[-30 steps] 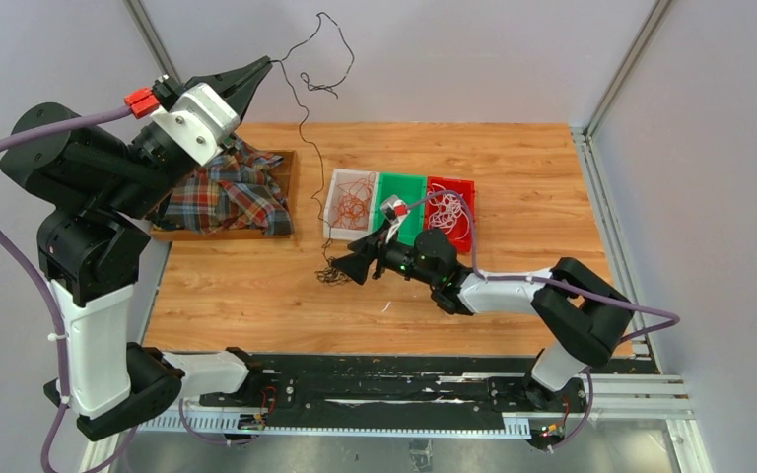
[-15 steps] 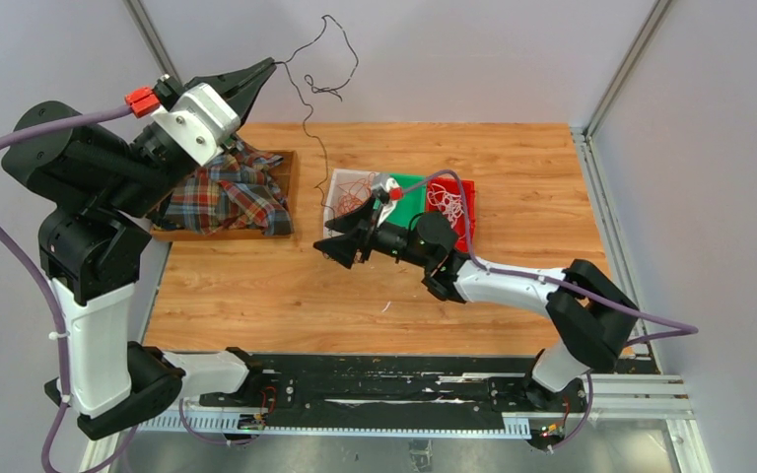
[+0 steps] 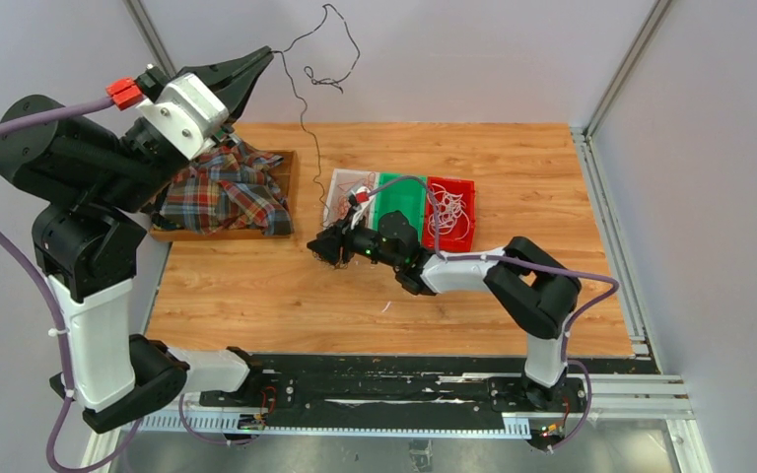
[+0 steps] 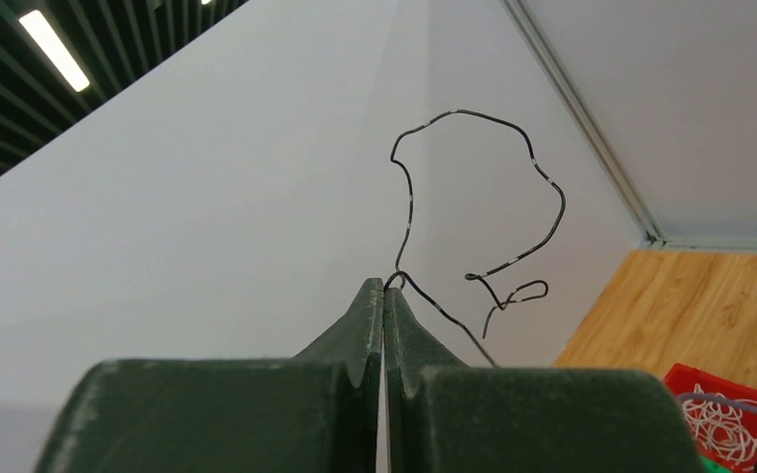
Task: Untangle the cables
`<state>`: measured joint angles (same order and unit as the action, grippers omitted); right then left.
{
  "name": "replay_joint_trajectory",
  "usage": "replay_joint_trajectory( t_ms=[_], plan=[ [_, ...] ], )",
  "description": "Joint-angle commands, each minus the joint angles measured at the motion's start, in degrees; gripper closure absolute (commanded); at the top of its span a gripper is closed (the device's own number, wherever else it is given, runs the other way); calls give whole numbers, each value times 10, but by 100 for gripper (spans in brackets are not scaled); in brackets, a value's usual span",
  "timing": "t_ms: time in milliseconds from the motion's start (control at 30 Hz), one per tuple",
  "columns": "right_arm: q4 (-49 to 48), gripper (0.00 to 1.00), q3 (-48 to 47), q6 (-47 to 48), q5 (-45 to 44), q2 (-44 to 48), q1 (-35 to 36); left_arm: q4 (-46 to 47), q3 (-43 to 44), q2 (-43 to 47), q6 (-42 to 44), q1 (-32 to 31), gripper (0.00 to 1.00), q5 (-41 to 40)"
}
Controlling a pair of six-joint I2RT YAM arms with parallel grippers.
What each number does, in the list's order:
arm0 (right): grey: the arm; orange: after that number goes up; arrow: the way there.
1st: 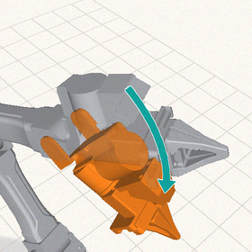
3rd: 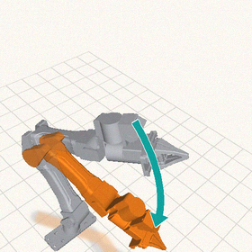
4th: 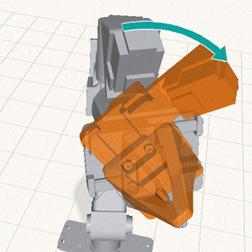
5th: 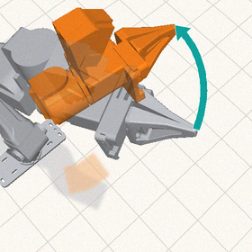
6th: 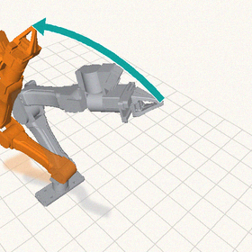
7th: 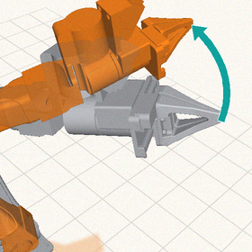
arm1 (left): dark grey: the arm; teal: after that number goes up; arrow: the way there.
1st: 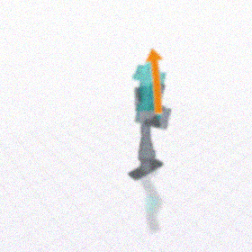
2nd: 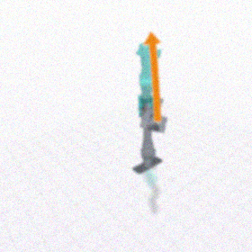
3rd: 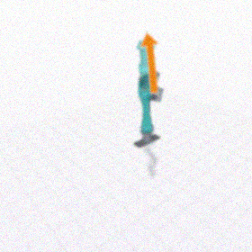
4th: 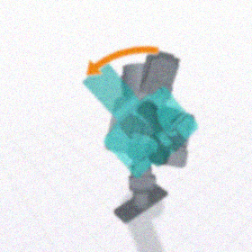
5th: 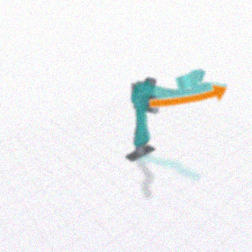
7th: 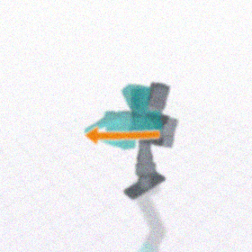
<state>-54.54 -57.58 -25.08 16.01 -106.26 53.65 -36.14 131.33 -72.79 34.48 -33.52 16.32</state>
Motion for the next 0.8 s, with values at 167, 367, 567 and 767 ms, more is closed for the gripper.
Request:
replay_joint_trajectory(
  t_ms=[167,367,567,767],
  plan=[
    [-10,75,-27,-14,2,-55,16,29,57,-11,5,-1,100,-12],
    [-18,71,47,-25,-20,-47,17,126,57,-13,45,-1,100,-70],
    [-30,66,139,-73,-115,-26,16,260,69,-33,95,-1,100,-146],
    [-57,66,183,-92,-127,-25,16,276,127,-69,115,-1,100,-168]
  ],
)
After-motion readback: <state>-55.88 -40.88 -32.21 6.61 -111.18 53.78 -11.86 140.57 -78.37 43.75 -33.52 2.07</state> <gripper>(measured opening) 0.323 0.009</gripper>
